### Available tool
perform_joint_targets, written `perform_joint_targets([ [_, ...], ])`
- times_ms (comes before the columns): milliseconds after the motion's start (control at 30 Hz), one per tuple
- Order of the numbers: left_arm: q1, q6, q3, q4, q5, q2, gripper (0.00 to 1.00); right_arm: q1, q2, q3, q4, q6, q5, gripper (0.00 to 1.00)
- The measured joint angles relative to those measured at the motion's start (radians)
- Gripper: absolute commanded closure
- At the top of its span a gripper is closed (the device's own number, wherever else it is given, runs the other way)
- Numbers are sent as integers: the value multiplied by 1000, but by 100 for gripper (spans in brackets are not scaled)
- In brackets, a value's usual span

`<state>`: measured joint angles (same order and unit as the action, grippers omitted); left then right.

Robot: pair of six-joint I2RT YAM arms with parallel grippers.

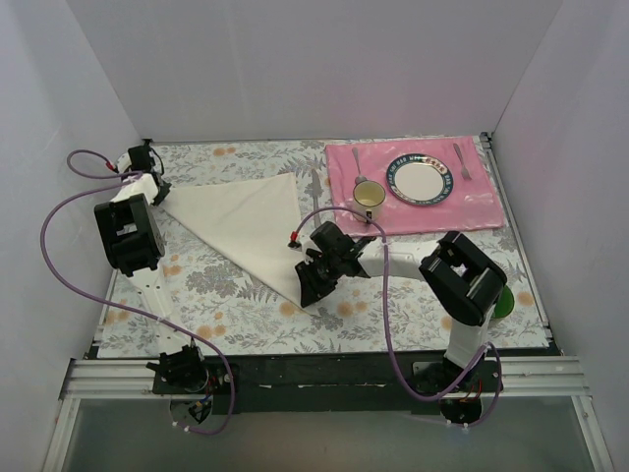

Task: Fold the napkin, place the utensils inside, and roll it up
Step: Fold the napkin

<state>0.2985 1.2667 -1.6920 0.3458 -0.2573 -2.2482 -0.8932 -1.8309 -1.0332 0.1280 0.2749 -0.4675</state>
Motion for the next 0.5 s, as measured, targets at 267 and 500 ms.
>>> perform_joint_targets([
  [267, -28, -3, -42, 47, 105, 17, 84, 24, -23, -145, 80, 5, 25, 53],
  [500, -212, 6, -3, -70, 383, 60, 92, 168, -151, -432, 82, 28, 50, 52],
])
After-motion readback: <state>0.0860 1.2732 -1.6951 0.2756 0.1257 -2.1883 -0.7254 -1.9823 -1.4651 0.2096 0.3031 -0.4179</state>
